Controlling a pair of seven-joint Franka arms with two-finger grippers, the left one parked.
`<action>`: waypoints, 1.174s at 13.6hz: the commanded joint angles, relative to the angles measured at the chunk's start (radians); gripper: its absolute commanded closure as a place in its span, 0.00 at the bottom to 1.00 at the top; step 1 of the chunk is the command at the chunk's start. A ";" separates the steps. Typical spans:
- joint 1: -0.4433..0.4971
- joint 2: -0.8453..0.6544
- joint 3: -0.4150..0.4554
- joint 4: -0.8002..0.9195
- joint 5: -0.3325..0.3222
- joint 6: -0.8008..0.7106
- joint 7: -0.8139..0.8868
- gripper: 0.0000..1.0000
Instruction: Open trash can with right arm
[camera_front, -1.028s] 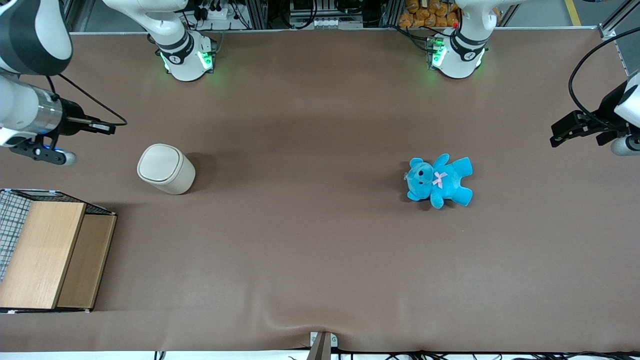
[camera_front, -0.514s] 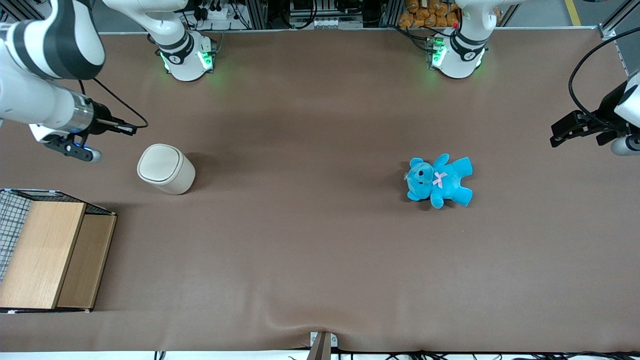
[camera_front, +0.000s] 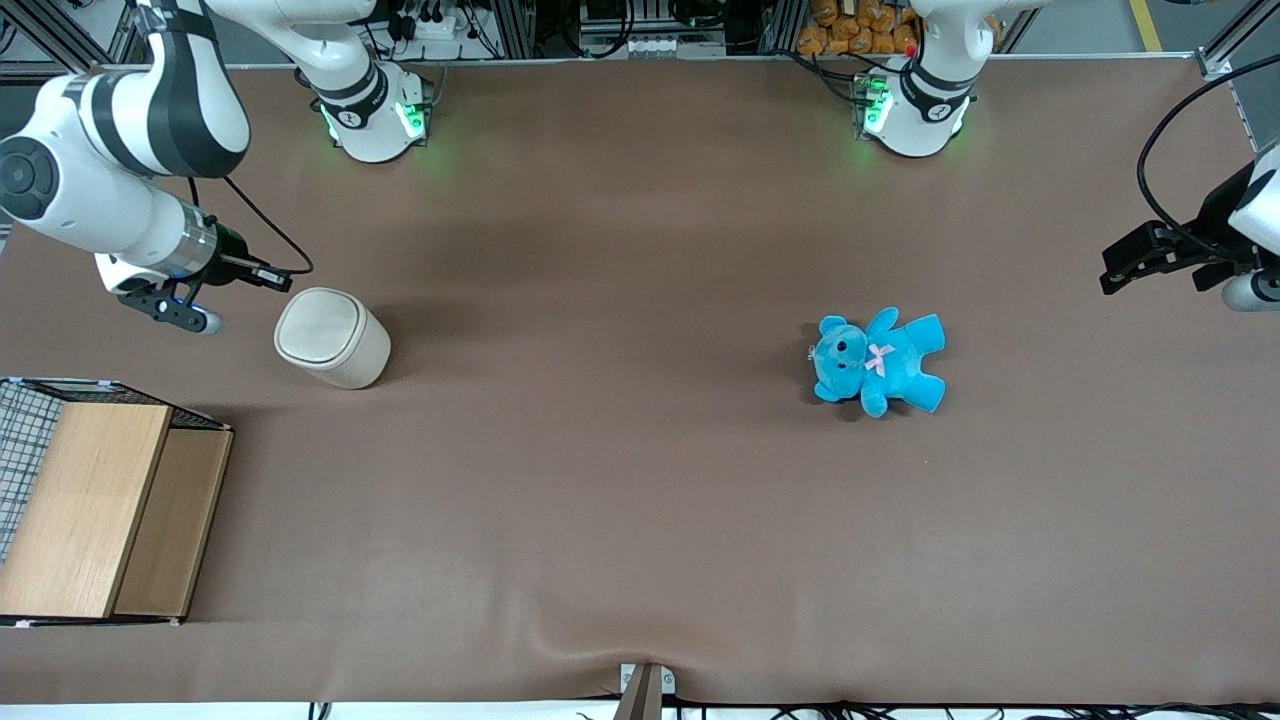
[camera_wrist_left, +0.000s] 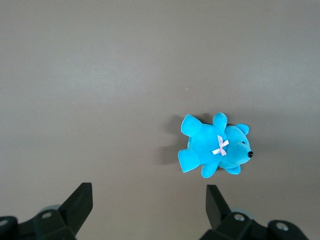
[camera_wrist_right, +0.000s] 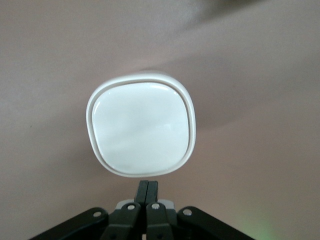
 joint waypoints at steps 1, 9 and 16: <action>-0.027 0.002 -0.002 -0.036 -0.018 0.071 -0.029 1.00; -0.055 0.094 -0.011 -0.038 -0.020 0.180 -0.086 1.00; -0.055 0.139 -0.014 -0.053 -0.023 0.243 -0.103 1.00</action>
